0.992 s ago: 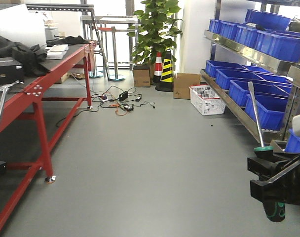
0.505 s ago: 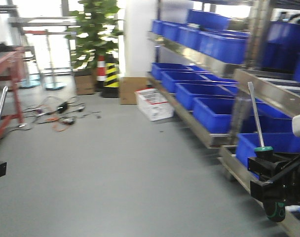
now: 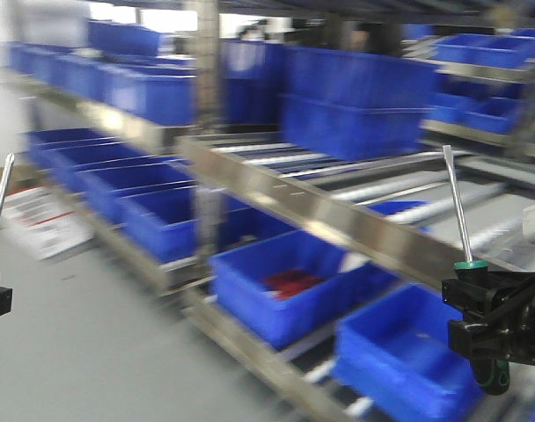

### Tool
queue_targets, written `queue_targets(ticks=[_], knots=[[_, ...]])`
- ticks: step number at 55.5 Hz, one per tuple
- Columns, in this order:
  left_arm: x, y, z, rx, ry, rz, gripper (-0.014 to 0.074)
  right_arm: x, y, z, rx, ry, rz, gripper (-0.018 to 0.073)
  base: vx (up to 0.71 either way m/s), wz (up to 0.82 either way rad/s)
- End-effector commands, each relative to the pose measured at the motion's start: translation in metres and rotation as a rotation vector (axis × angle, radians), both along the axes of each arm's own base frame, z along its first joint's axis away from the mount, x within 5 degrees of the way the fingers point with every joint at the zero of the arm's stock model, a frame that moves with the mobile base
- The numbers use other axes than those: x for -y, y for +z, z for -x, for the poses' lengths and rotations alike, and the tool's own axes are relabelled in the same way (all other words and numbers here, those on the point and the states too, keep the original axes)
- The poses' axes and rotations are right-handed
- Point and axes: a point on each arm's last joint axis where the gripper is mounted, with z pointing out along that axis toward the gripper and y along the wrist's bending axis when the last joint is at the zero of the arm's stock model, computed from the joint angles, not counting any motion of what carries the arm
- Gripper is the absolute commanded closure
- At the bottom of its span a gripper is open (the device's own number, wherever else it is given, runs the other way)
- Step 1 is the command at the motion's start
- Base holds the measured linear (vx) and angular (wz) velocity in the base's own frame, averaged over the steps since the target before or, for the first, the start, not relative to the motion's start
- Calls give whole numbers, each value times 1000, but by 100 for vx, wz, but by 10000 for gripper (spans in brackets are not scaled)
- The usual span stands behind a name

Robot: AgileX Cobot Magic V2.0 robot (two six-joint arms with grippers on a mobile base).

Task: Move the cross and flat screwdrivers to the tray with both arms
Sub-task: 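Drive the base to the conveyor station with the grey tray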

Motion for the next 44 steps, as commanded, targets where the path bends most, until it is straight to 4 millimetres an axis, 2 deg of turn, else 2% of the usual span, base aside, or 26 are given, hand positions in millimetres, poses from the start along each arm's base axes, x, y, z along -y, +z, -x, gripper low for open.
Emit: queue_targets(ticks=[1,28,44], knots=[[-1,18,0,104,27,43,596,1,22,1,135,-5,-30,567,39,-90],[-1,18,0,104,27,43,596,1,22,1,135,-5,-30,567,34,-82],[-1,18,0,104,27,43,596,1,22,1,135,-5,-30,567,28,-62]])
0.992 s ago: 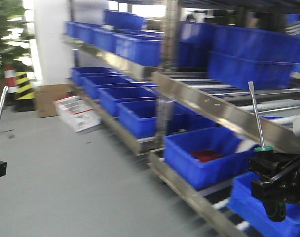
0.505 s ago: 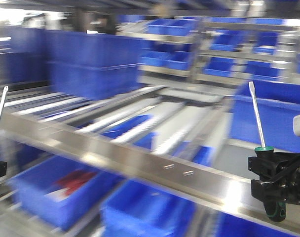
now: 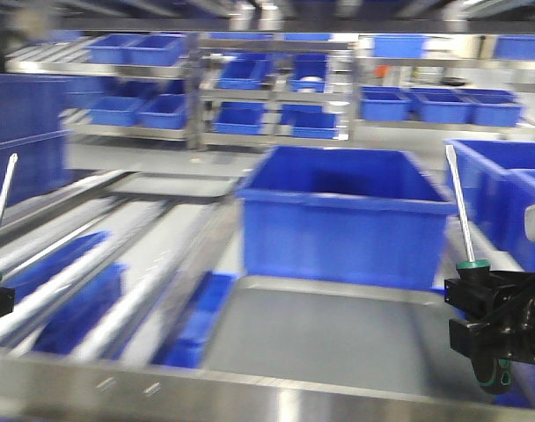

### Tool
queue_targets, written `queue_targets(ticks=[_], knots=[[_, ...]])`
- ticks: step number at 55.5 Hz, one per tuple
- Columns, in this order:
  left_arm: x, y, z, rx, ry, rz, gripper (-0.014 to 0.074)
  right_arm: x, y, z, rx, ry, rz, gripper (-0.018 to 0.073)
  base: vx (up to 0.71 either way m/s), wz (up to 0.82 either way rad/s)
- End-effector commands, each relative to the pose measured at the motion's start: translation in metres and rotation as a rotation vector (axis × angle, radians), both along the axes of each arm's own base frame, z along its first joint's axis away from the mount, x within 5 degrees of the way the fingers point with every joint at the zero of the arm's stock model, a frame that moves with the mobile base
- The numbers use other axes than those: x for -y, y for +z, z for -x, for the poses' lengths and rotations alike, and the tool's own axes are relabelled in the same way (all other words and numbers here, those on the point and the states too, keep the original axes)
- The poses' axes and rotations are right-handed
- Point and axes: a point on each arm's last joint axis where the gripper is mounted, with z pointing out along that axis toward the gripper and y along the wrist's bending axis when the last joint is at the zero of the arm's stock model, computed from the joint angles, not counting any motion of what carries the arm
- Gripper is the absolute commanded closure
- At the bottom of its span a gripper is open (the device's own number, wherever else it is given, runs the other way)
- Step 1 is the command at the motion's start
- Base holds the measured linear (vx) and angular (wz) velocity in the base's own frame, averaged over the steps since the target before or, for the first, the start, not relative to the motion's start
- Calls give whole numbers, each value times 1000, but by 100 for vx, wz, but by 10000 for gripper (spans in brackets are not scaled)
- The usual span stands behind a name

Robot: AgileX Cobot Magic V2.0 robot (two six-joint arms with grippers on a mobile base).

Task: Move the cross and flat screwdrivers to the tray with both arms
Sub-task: 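Drive the base to the conveyor station with the grey tray, then move both grippers over the grey metal tray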

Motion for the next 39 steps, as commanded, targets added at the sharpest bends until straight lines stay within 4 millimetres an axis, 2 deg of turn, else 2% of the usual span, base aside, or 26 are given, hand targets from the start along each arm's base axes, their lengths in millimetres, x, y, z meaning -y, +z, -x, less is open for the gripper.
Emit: queue_targets(ticks=[1,18,39], knots=[[-1,18,0,104,27,43,596,1,22,1,135,-5,-30,567,25,-46],[-1,18,0,104,27,43,596,1,22,1,135,-5,-30,567,24,-30],[-1,18,0,104,27,43,596,1,22,1,135,-5,-30,567,18,-6]])
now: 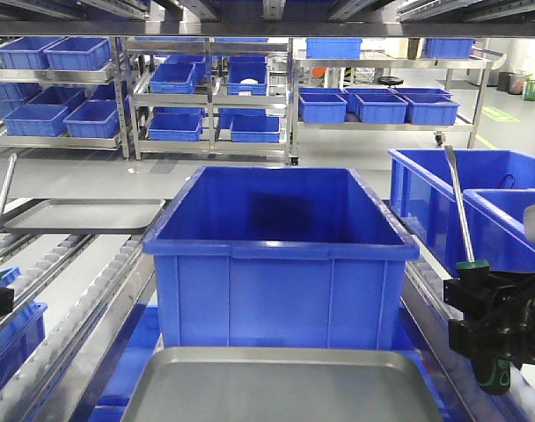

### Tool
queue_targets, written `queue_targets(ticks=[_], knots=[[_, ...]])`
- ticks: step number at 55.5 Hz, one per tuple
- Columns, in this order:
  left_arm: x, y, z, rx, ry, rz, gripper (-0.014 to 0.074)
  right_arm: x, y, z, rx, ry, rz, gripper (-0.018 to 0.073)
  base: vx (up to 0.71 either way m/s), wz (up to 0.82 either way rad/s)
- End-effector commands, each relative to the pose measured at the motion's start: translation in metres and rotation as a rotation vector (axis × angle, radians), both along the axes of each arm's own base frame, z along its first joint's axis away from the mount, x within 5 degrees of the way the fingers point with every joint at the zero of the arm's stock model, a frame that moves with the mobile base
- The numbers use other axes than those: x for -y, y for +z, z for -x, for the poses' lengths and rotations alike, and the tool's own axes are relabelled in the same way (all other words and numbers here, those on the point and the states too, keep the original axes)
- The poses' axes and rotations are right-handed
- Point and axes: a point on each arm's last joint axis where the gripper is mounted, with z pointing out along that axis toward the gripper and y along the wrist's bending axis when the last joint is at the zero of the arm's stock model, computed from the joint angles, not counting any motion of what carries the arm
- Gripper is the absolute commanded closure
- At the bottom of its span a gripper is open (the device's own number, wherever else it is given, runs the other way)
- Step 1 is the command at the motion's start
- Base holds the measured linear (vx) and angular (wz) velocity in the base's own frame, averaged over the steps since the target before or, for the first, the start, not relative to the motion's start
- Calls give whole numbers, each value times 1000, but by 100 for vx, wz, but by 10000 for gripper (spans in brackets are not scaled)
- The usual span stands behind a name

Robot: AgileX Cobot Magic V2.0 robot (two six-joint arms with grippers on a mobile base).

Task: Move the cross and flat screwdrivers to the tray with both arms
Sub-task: 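Move both grippers over the grey metal tray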

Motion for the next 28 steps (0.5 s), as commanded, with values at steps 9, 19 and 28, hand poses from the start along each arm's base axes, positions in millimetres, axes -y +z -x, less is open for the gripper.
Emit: queue_targets(ticks=[9,19,28], knots=[[-1,18,0,104,27,43,596,1,22,1,136,-5,-31,567,10,-2],[-1,18,0,104,27,43,596,1,22,1,136,-5,-31,567,6,-1],[-1,18,0,104,27,43,596,1,22,1,136,-5,-31,567,3,-1]])
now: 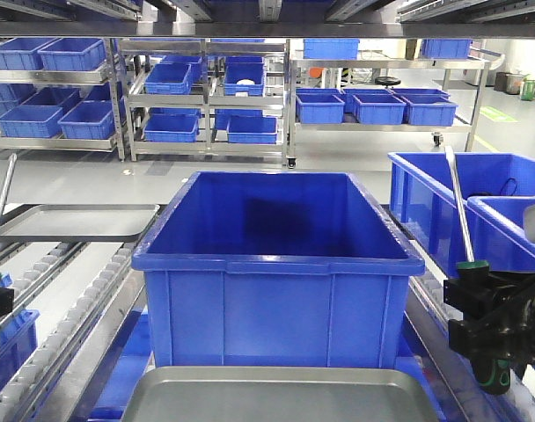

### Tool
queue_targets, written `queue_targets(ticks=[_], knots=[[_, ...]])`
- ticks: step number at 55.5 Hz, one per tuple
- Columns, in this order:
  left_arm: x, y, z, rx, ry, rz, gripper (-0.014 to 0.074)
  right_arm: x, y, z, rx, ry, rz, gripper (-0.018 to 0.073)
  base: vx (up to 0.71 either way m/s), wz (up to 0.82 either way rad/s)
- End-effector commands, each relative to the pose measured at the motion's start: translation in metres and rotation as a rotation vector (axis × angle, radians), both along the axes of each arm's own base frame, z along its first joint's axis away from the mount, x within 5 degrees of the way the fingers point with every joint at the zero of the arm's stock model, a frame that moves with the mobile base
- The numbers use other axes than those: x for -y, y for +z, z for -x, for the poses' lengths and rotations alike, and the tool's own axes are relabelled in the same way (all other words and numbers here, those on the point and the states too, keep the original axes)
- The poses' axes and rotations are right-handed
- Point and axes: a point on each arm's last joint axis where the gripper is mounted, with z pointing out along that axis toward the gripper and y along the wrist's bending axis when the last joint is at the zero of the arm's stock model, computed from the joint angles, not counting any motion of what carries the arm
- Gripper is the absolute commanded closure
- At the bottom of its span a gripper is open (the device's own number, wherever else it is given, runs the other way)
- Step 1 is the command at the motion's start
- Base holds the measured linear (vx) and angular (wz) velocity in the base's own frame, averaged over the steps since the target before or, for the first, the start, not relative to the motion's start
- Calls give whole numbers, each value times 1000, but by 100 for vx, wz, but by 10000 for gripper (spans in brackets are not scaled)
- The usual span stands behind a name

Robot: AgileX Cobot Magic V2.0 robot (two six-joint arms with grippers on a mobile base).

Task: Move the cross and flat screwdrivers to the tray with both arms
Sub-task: 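Move both grippers over the grey metal tray, then lower both screwdrivers onto the tray and open both grippers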

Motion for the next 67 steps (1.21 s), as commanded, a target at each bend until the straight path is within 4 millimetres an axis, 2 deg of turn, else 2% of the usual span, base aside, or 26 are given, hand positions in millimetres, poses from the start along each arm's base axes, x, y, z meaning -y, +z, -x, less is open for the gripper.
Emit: queue_targets(ticks=[1,22,29,36,50,59,67], knots=[[-1,18,0,104,27,43,596,1,22,1,135,-5,-30,567,0,0],[-1,18,-1,109,29,44,596,1,21,-1,143,-6,-34,567,0,0],[1,19,0,98,27,107,596,1,22,-1,147,-7,-39,567,0,0],[8,14,-1,59,-26,104,596,-1,20,-2,111,-11,-109,567,0,0],[50,-3,-13,-69,-198,233,596,-11,2,2,-118,46,-190,567,0,0],[86,-28,-26,-229,-284,327,596,-23,-19,-9,-288,94,-243,567,0,0],[111,-50,-33,-368,-314,396,593,-36,-42,-21,-471,133,-313,566,0,0]])
